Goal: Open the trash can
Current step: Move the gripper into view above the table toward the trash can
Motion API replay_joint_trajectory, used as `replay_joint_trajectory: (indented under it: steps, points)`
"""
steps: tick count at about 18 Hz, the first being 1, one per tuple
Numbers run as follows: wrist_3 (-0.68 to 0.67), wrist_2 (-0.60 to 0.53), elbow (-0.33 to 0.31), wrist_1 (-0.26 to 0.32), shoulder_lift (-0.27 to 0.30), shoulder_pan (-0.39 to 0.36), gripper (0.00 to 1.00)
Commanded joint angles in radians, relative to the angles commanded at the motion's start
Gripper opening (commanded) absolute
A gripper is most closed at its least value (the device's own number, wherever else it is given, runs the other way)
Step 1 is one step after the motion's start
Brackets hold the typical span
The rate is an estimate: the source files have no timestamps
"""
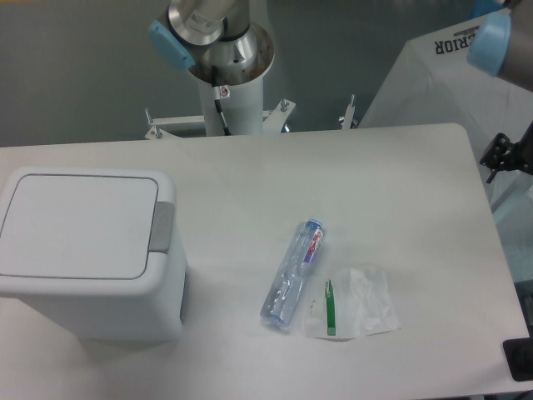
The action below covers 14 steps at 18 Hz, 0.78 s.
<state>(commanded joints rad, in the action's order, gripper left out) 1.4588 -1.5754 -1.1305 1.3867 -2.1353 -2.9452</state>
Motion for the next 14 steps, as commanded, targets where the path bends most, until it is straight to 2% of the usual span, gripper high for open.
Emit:
replay_joint_trajectory:
  steps: [6, 8, 13, 14]
  points:
    - [-0.003, 0.002, -0.058, 0.012, 0.060, 0.011, 1.00]
    - [-0.006, 0.002, -0.078, 0.011, 0.060, 0.031, 1.00]
    - [-0.155, 0.011, -0.129, 0.015, 0.118, 0.072, 1.00]
    - [-0.226, 0.023, -0.136, 0.015, 0.127, 0.087, 1.00]
